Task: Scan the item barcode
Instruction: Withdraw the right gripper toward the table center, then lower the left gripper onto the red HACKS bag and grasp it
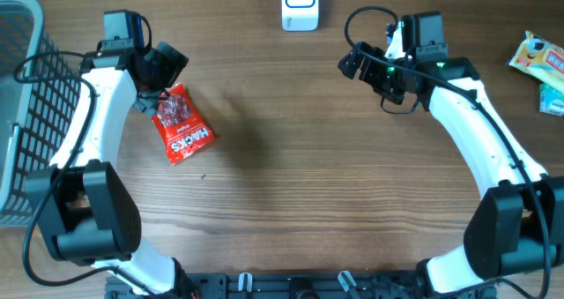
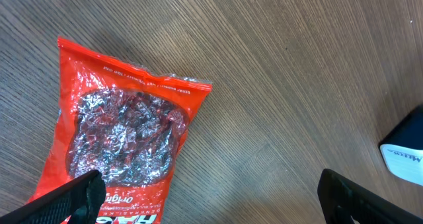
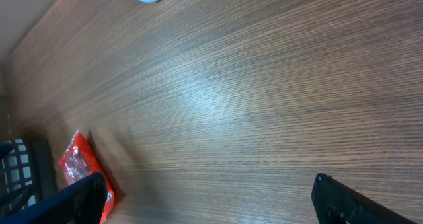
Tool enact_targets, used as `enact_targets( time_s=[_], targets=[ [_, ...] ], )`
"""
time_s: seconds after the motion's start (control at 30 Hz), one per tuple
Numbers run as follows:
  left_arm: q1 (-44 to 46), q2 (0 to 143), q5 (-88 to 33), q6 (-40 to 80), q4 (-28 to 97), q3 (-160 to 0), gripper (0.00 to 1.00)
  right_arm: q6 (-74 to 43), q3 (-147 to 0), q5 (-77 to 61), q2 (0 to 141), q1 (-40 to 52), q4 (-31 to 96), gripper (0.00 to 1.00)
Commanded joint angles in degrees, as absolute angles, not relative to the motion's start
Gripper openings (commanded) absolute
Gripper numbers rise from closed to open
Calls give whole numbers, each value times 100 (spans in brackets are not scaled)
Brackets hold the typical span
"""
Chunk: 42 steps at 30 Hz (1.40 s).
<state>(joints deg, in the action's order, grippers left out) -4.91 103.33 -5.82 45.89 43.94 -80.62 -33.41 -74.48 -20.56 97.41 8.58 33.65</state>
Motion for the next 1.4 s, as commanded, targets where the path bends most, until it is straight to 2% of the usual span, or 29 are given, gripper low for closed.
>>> enact_targets(
  time_s=[0.0, 1.1, 1.37],
  targets=[
    [-515, 10355, -504, 4519, 4401, -8079, 100, -3470, -7439, -2058, 9756, 878, 3367, 100],
    [-515, 10355, -504, 4519, 4401, -8079, 100, -3470, -7439, -2058, 9756, 878, 3367, 100],
    [-510, 10355, -620, 4541, 4016, -8079, 100, -3470, -7439, -2058, 9756, 878, 3367, 100]
  ],
)
